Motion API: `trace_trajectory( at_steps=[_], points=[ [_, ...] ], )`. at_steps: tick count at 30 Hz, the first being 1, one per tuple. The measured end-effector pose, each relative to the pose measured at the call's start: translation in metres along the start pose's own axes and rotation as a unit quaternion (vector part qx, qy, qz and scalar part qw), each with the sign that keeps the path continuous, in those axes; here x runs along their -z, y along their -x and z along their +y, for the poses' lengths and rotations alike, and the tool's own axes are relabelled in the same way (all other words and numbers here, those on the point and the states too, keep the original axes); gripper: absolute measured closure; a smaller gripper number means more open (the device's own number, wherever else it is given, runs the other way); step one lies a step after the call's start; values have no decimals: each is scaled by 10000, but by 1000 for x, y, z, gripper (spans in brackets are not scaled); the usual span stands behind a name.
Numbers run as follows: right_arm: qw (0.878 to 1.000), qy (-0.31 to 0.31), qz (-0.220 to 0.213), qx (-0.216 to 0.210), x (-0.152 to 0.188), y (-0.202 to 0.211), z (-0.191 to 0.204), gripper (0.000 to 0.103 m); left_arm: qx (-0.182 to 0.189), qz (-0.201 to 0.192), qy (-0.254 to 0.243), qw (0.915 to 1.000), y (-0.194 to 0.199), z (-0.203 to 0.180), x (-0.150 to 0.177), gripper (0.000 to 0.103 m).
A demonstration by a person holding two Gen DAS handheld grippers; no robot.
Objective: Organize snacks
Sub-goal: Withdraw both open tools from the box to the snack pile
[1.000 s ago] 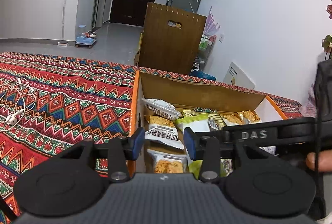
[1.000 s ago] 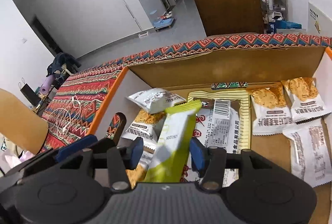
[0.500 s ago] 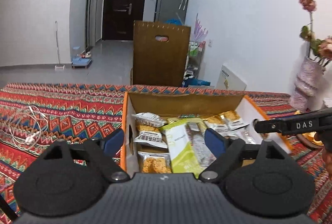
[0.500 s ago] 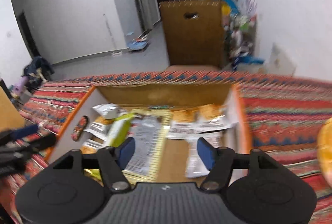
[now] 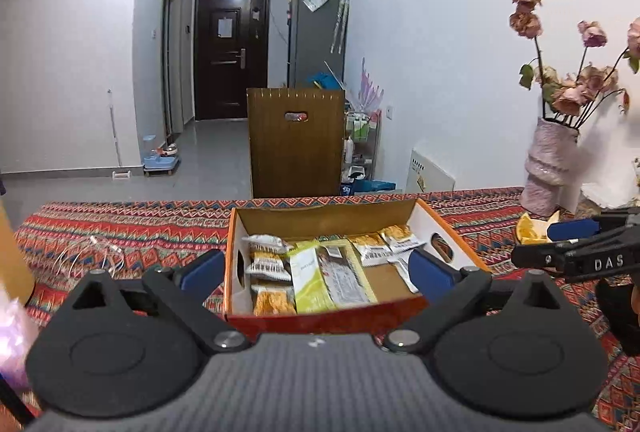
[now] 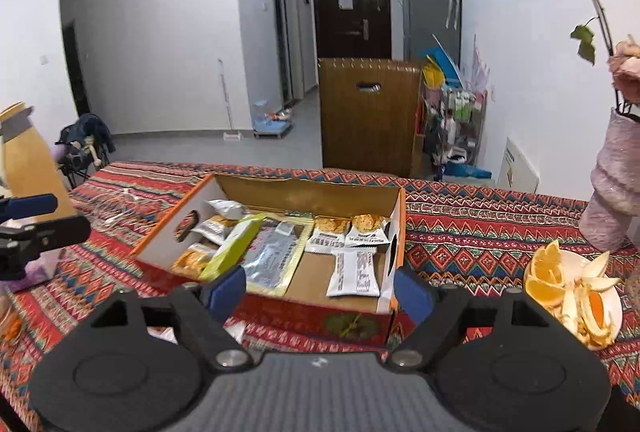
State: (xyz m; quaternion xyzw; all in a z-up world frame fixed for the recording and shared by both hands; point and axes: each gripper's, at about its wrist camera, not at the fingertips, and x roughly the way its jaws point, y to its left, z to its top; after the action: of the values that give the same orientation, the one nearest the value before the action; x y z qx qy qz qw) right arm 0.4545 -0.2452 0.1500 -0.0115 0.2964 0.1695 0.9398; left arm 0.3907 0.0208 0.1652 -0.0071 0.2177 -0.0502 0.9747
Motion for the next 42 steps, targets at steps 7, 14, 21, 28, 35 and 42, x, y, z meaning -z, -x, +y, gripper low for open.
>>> trace_trajectory(
  at_steps=[7,14,21,28,35,42],
  points=[
    [9993,269,-258,-4,59,52,16,20,-89,-14,-27,10000,55,-19,50,3],
    [9987,353,-357,42,128,94,32,19,-46,94,223,9997,103,-24,106,3],
    [9990,343,-267,94,200,118,53,17,-345,523,645,9959,140,-13,174,2],
    [9997,134,-184,132,249,137,71,16,-485,752,717,9934,162,-4,207,2],
    [9995,276,-67,102,257,135,87,16,-396,855,718,9930,150,-3,207,2],
    [9997,232,-20,90,244,116,88,16,-380,968,730,9919,127,6,202,2]
  ],
)
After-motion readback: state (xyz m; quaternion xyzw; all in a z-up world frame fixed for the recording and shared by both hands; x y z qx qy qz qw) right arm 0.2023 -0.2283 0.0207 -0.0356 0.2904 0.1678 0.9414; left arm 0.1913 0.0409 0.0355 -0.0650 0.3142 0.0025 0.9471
